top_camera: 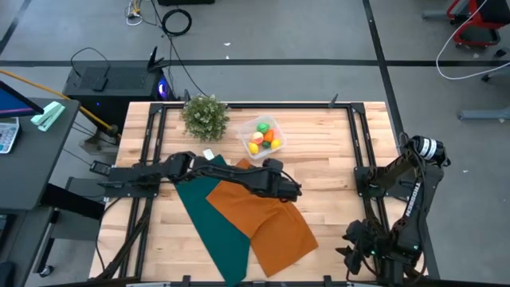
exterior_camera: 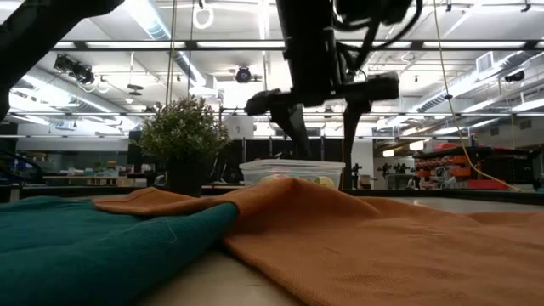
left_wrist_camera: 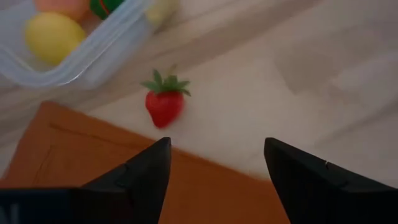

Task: Pick and placing Produce into tupperware
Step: Put the red strawberry into the transparent bin

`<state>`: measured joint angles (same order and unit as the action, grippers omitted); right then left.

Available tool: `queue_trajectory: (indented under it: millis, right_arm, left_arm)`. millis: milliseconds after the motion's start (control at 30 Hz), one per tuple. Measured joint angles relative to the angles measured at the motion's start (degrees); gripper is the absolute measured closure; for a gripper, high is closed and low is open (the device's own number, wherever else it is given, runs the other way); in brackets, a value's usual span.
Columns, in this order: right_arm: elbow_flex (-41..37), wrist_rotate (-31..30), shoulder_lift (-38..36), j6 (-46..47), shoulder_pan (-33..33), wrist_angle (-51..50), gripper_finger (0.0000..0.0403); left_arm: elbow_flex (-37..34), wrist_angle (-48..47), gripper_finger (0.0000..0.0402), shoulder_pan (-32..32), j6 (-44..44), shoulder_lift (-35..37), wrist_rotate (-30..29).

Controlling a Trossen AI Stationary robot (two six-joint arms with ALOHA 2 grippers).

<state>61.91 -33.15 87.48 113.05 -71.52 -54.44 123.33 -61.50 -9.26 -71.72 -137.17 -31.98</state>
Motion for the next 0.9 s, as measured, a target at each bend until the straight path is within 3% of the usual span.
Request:
queue_trajectory:
  millis: [200, 667, 900]
  right_arm:
    - [0.0, 0.09, 0.0, 0.05, -0.69, 0.03, 0.0179]
    - [0.0, 0.39, 0.0, 0.02, -0.66, 0.03, 0.0179]
    - [0.0, 0.48, 0.0, -0.11, -0.69, 0.05, 0.0179]
  left_arm:
    - [0.02, -0.01, 0.0138, 0.61, -4.38, -2.02, -1.87]
    - [0.02, -0.99, 0.0066, 2.19, -10.59, -5.3, -1.47]
    - [0.09, -0.59, 0.0059, 2.1, -13.18, -8.13, -0.91]
